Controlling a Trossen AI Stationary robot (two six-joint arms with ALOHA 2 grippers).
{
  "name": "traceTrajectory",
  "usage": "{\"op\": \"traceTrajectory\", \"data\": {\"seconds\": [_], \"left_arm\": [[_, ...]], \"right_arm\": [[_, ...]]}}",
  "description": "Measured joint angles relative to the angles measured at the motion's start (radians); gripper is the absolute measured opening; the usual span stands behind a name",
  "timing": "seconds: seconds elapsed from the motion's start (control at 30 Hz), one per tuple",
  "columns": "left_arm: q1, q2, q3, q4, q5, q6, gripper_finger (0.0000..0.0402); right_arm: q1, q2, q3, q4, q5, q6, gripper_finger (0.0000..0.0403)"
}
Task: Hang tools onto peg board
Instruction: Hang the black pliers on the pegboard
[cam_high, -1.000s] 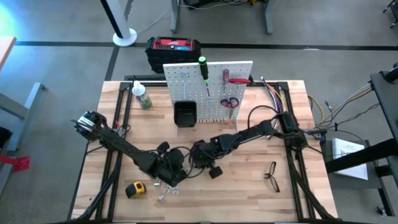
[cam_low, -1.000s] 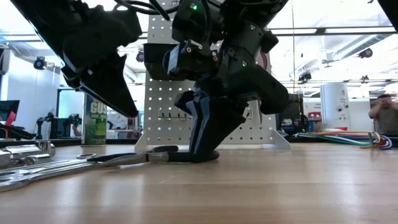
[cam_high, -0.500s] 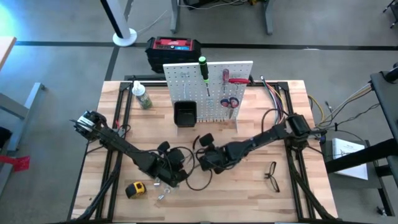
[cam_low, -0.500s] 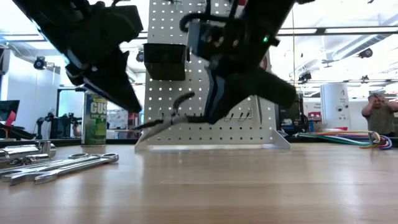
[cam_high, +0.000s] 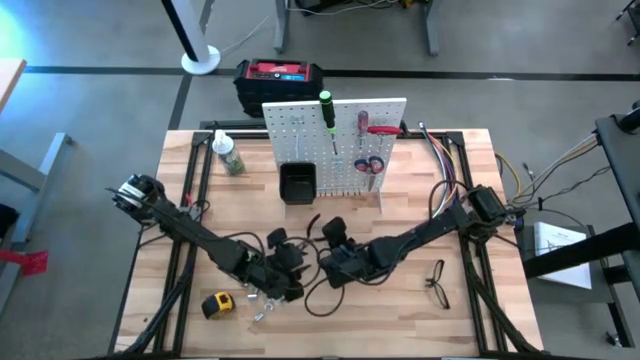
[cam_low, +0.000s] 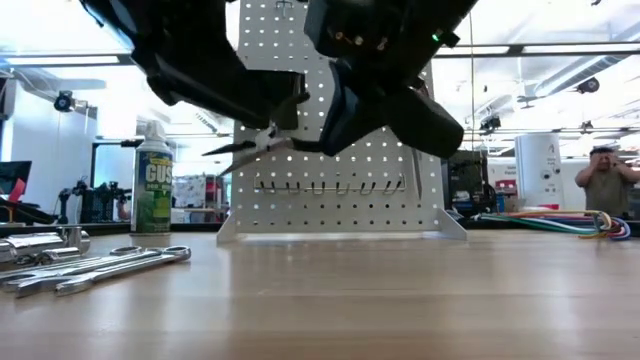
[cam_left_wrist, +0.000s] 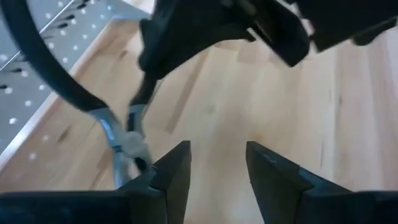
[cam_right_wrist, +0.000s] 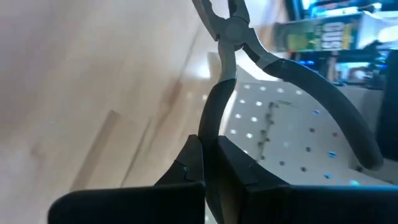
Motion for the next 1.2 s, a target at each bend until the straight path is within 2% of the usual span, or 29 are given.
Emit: {"op": "traceTrajectory", "data": {"seconds": [0.2,0.3,0.57,0.8,1.13,1.2], "left_arm": [[0.006,-0.019,0.000,-0.023,-0.027,-0.034,0.0162],[0.003,-0.043,0.027,-0.063,-0.027,-0.026,0.0162],[-0.004,-0.049,0.194,-0.356,-0.059,-0.027,0.0162],[-0.001,0.027,0.260,-0.473,-0.101,-0.030,0.0167],[0.016,0.162,0.267,-0.506,-0.109,-0.030,0.0233],[0.019,0.184,0.289,-0.531,-0.108,-0.031,0.0239]], "right_arm": [[0.024,0.000,-0.002,0.002,0.126,-0.017,0.0000],[0.033,0.000,-0.004,0.003,0.133,-0.037,0.0000],[0.052,0.000,-0.004,0.056,0.248,-0.051,0.0000],[0.052,0.000,-0.004,0.058,0.252,0.060,0.0000],[0.052,0.000,0.026,0.078,0.249,0.150,0.0000],[0.052,0.000,0.038,0.078,0.221,0.168,0.0000]]}}
